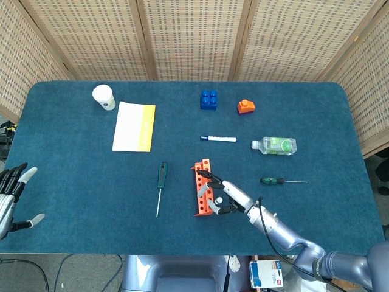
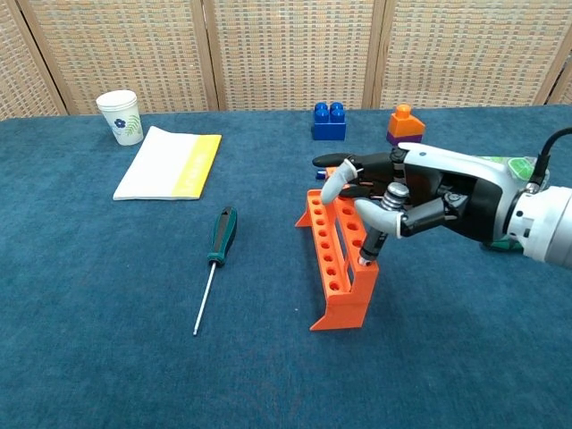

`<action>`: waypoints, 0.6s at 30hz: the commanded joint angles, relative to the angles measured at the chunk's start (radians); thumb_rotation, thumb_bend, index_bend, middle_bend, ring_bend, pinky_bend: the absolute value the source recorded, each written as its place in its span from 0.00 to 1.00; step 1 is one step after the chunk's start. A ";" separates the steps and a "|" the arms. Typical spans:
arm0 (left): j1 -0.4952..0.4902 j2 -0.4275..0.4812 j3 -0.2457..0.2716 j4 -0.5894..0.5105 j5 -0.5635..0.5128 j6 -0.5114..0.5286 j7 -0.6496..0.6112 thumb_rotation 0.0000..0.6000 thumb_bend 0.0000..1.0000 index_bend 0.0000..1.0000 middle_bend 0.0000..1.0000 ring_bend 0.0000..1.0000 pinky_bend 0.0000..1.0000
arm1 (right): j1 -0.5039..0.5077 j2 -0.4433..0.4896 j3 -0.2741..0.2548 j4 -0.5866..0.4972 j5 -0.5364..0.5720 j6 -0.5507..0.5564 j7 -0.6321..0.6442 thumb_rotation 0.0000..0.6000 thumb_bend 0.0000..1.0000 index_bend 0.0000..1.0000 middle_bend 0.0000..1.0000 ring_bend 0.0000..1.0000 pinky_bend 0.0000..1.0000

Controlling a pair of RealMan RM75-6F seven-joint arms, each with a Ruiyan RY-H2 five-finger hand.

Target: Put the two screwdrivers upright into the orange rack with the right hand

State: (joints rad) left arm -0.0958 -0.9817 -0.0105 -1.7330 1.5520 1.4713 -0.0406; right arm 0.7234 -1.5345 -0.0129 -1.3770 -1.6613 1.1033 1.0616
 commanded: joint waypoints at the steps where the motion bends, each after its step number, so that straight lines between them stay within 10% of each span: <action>1: 0.000 0.000 0.000 0.000 0.001 0.000 0.000 1.00 0.00 0.00 0.00 0.00 0.00 | -0.001 0.009 0.005 -0.012 0.001 0.009 -0.008 1.00 0.55 0.37 0.00 0.00 0.00; 18: 0.003 0.000 0.007 0.001 0.019 0.010 -0.001 1.00 0.00 0.00 0.00 0.00 0.00 | -0.002 0.177 0.029 -0.234 -0.023 0.060 -0.157 1.00 0.55 0.22 0.00 0.00 0.00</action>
State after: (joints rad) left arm -0.0927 -0.9816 -0.0037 -1.7320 1.5709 1.4813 -0.0412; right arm 0.7214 -1.3808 0.0110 -1.5879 -1.6830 1.1586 0.9238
